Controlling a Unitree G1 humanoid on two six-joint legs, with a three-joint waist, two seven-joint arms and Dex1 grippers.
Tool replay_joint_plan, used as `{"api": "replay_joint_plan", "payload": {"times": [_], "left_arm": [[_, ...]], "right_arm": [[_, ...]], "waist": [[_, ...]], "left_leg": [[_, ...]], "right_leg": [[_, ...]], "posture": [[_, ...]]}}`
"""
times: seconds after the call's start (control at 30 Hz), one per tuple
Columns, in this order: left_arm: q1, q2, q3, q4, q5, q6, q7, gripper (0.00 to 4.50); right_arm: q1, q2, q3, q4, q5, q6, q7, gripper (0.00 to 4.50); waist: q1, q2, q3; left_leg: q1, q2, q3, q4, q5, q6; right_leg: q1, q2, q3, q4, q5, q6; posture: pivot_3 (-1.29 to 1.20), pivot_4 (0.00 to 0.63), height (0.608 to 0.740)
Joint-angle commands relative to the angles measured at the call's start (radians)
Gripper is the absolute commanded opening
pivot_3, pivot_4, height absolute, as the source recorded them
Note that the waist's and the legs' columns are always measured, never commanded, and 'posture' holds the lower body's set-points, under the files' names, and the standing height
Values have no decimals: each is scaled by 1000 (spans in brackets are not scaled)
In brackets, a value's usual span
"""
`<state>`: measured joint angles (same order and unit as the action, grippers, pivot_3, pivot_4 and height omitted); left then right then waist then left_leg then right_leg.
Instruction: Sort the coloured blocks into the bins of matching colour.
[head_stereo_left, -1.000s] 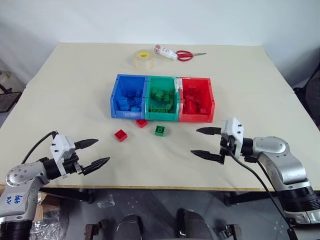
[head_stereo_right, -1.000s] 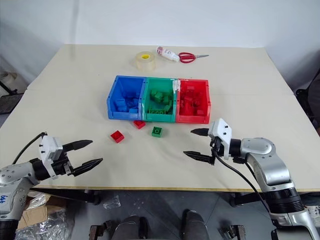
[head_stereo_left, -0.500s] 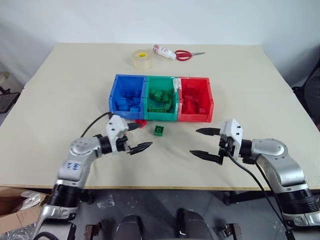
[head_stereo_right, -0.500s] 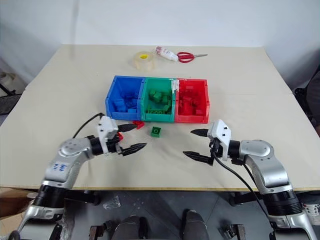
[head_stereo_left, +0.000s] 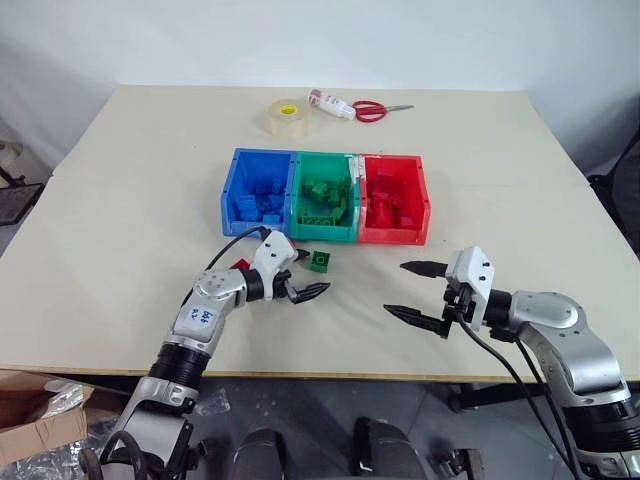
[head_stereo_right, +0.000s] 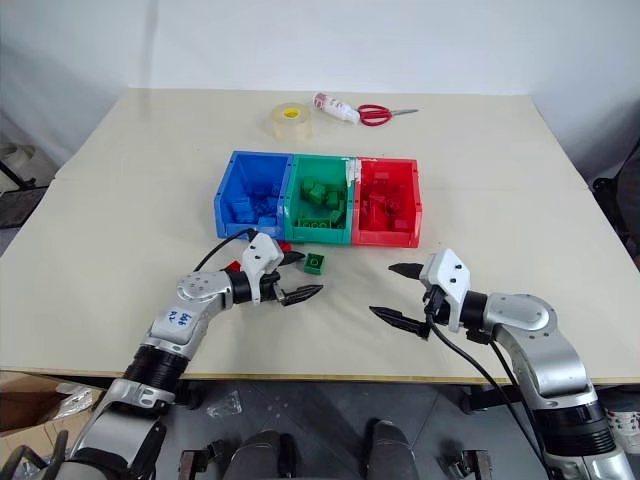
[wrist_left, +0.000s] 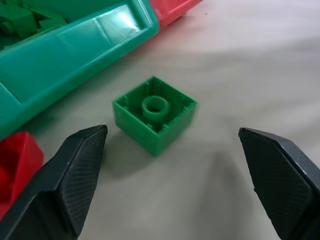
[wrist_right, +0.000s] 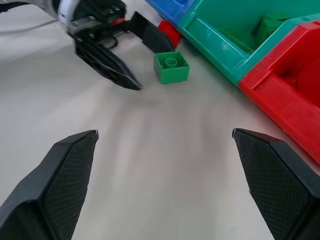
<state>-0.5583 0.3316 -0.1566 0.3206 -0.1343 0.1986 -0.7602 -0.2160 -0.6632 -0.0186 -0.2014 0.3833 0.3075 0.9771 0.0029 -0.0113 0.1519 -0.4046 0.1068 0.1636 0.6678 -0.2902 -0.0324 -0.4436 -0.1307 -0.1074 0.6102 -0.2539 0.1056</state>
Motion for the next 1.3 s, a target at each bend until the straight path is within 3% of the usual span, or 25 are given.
{"api": "replay_joint_plan", "payload": {"times": [0.03,0.13,0.4,0.7,1.0,1.03,1.2,1.3], "left_arm": [[-35,-24,-8,40,20,-45,7,4473],[-54,-45,-16,85,36,-93,2,4473],[-37,-40,-15,77,37,-171,-41,2141],[-140,-53,78,25,-24,-147,-10,2136],[-421,-90,144,428,23,-275,110,2136],[-444,-93,143,472,30,-285,111,2857],[-519,-102,165,599,19,-343,87,4361],[-524,-93,169,615,20,-361,61,4476]], "right_arm": [[9,-8,-36,-49,20,2,-15,4500],[14,-8,-37,-55,20,4,-22,4500],[19,-10,-43,-58,20,1,-32,4500],[30,-8,-57,-67,20,-2,-42,4500],[29,-7,-60,-66,19,0,-53,4500],[26,-7,-59,-63,18,-1,-54,4500],[13,-2,-51,-58,16,0,-60,4500],[8,-2,-48,-55,16,0,-59,4500]], "waist": [[0,0,0],[0,0,0],[0,0,0],[4,-1,0],[19,-1,1],[19,-1,1],[19,-4,2],[19,-4,3]], "left_leg": [[0,0,0,0,0,0],[0,0,0,0,0,0],[0,0,0,0,0,0],[0,0,0,1,0,0],[0,0,0,0,0,0],[0,0,0,0,0,0],[-1,-1,0,0,0,0],[-1,-1,0,0,0,0]], "right_leg": [[0,0,0,0,0,0],[0,0,0,0,0,0],[0,0,0,0,0,0],[0,0,0,0,0,0],[1,0,0,-2,0,1],[1,0,0,-2,0,1],[0,0,0,-2,0,1],[1,0,0,-2,0,1]], "posture": [[0,150,740],[0,150,740],[0,150,740],[0,150,740],[0,150,740],[0,150,740],[0,150,740],[0,150,740]]}}
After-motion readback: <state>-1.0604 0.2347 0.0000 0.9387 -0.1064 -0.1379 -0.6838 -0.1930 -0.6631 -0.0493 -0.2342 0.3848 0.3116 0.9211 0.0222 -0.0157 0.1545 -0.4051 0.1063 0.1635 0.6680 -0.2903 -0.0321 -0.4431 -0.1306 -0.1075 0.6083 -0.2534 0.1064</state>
